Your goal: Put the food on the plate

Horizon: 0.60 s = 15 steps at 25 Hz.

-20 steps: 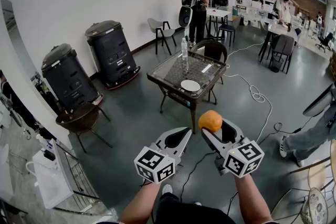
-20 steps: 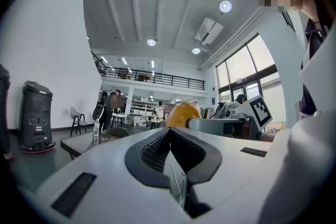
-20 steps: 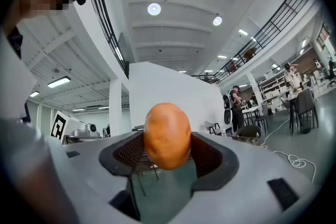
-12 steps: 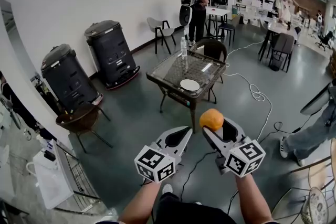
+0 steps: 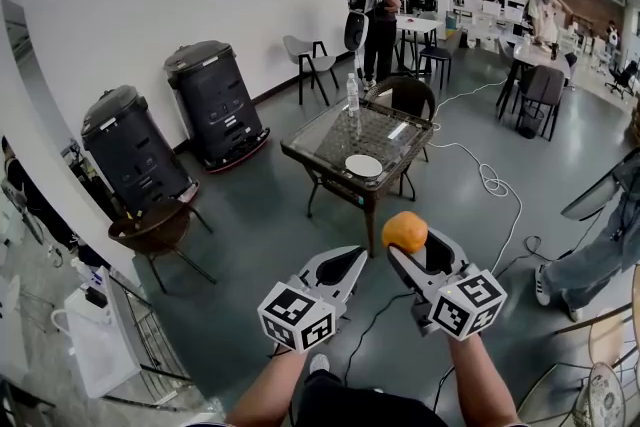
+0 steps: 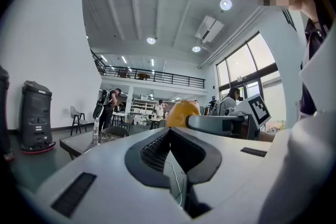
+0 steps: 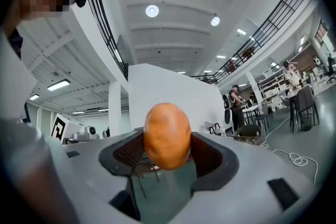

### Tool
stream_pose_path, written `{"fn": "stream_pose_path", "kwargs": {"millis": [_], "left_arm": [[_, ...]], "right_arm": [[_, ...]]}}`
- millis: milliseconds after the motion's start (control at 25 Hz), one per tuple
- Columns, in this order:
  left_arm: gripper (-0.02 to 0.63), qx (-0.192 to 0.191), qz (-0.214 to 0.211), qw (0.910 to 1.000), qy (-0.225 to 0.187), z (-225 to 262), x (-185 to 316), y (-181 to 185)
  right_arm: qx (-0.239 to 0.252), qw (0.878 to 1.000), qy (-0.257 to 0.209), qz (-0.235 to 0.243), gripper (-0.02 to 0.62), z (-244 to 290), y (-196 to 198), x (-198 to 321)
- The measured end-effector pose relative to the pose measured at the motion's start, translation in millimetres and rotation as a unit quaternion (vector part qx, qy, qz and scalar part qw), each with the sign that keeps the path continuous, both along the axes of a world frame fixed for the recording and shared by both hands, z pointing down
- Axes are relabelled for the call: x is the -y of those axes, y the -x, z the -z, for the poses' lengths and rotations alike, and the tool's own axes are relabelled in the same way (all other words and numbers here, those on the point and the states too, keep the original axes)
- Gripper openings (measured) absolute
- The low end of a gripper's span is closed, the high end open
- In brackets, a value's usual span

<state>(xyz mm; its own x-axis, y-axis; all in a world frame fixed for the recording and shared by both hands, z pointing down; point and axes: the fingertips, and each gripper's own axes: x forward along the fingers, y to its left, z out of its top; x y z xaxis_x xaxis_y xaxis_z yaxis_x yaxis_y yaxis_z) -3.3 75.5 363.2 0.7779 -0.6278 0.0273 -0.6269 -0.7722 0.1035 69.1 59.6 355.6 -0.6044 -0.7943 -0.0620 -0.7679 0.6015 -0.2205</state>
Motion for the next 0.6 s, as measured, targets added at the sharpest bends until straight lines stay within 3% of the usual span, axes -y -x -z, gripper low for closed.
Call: {"fn": "stream_pose_path", "kwargs": {"millis": [600], "left_arm": [[0.009,0.009,0.016,0.9997,0.016,-21,37,-1]], "right_arm": [[0.001,1.000,-0.012,0.018,0.288,-11,-10,38]]}}
